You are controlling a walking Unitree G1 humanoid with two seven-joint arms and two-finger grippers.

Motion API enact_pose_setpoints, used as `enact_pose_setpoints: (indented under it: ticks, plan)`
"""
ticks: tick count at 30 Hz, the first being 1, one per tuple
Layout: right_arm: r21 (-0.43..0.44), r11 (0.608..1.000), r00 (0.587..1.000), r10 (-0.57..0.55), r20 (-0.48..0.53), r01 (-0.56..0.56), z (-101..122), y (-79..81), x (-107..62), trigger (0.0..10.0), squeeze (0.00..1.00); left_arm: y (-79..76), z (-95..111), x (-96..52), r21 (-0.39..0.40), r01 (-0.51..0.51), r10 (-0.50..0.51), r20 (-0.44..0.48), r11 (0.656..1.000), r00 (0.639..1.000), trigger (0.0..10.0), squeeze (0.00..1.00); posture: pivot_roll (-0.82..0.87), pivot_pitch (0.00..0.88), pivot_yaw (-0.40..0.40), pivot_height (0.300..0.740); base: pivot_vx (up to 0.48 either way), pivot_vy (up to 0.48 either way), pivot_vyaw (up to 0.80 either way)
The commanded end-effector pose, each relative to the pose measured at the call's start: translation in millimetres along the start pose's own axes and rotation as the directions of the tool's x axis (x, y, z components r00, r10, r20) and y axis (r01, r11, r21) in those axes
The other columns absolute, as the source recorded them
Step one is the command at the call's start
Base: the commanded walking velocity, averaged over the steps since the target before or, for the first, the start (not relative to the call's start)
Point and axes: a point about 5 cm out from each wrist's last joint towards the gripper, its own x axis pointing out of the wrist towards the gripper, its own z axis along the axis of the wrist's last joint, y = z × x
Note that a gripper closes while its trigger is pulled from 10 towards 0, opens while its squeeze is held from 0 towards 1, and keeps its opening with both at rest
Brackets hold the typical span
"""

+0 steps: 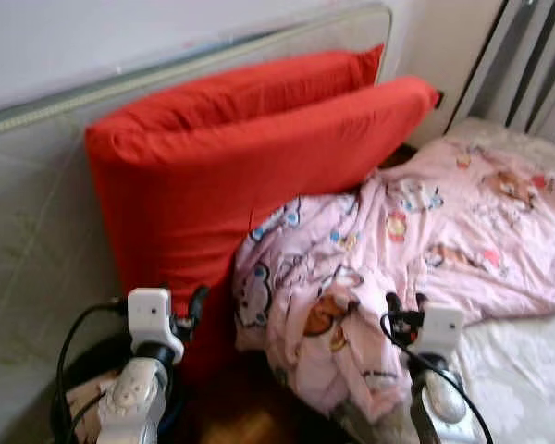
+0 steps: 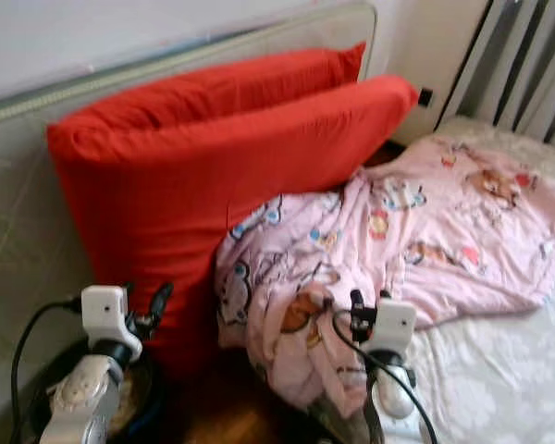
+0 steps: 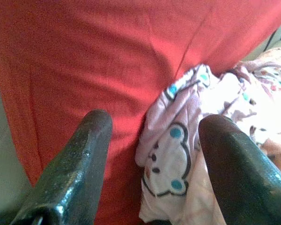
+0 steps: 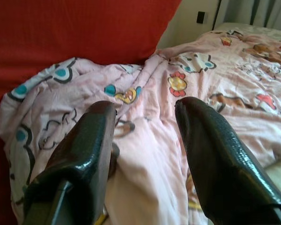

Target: Clean up the room

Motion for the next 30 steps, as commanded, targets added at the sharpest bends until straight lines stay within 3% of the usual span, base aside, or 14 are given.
enact_pose_setpoints:
  ticks: [1, 27, 30]
  plan:
    - [-0.005, 1.000, 1.000, -0.002, 0.005, 0.002, 1, -0.8, -0.7, 10.0, 0.00, -0.2, -2, -0.4, -0.005, 0.000, 0.000, -0.018, 1.000, 1.000, 10.0, 0.00, -0.04, 0.037, -0.018, 0.635, 0.000, 0.000, 0.00]
    - [0.012, 0.999, 0.997, 0.042, -0.061, -0.042, -8, 6.0, -1.8, 10.0, 0.00, -2.0, -3, 0.9, -0.012, 0.008, -0.009, -0.030, 1.000, 0.999, 10.0, 0.00, -0.04, 0.039, -0.018, 0.635, 0.000, 0.000, 0.00]
    - [0.012, 0.999, 0.996, 0.053, -0.071, -0.053, -10, 7.5, -1.3, 10.0, 0.00, -2.1, -3, 1.0, -0.010, 0.009, -0.009, -0.031, 1.000, 0.999, 10.0, 0.00, -0.04, 0.039, -0.017, 0.621, 0.000, 0.000, 0.00]
